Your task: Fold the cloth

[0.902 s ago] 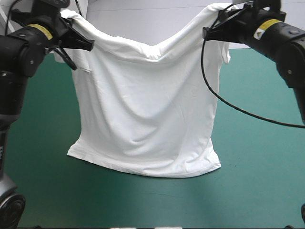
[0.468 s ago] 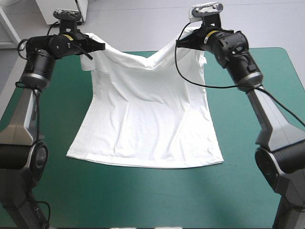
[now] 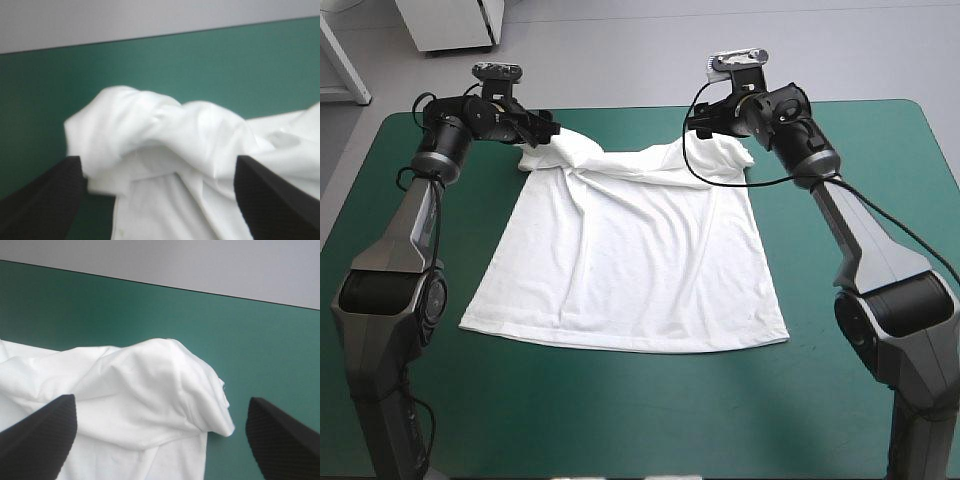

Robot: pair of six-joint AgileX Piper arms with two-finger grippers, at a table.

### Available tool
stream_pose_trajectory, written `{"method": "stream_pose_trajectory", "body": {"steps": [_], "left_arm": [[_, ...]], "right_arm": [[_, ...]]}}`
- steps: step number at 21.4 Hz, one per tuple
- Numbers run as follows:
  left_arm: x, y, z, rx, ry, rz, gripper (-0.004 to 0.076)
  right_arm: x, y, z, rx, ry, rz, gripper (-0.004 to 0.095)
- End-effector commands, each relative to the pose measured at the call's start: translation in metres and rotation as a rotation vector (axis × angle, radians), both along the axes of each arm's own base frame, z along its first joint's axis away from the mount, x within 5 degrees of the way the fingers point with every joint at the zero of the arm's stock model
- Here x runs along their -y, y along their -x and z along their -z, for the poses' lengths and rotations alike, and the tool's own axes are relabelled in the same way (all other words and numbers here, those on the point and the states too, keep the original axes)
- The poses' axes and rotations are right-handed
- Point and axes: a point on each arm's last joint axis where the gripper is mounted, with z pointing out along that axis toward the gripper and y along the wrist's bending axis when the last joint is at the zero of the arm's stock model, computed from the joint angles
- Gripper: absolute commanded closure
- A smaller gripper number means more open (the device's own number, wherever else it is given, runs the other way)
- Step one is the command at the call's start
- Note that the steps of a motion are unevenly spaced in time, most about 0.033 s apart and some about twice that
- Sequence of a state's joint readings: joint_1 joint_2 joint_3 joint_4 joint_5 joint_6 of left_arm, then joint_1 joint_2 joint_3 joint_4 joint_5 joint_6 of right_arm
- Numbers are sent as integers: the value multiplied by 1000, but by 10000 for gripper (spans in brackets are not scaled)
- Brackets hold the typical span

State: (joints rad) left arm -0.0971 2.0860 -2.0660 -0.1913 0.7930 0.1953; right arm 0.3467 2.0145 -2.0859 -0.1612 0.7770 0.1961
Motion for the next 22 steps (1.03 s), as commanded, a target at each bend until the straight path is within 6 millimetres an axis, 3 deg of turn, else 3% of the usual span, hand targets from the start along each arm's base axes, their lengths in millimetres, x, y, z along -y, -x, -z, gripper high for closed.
{"method": "stream_pose_trajectory", "body": {"steps": [1,2,5,7,9,13,17,22], "left_arm": [[-6,39,-77,75,-47,10,56],[-11,59,-94,8,-76,-3,66],[-20,91,-107,-132,-147,-44,68],[-22,109,-108,-158,-145,-48,68],[-26,134,-95,-233,-163,-49,68],[-38,194,-29,-486,-241,-88,68],[-39,214,37,-666,-253,-76,70],[-40,220,75,-656,-240,-95,71]], "right_arm": [[25,52,-89,170,-32,31,-9],[36,76,-105,123,-20,55,8],[54,120,-123,-7,25,98,64],[61,140,-127,-37,37,92,106],[64,161,-121,-77,28,65,108],[76,205,-62,-282,65,48,108],[83,236,-3,-463,98,13,121],[87,252,28,-535,117,12,165]]}}
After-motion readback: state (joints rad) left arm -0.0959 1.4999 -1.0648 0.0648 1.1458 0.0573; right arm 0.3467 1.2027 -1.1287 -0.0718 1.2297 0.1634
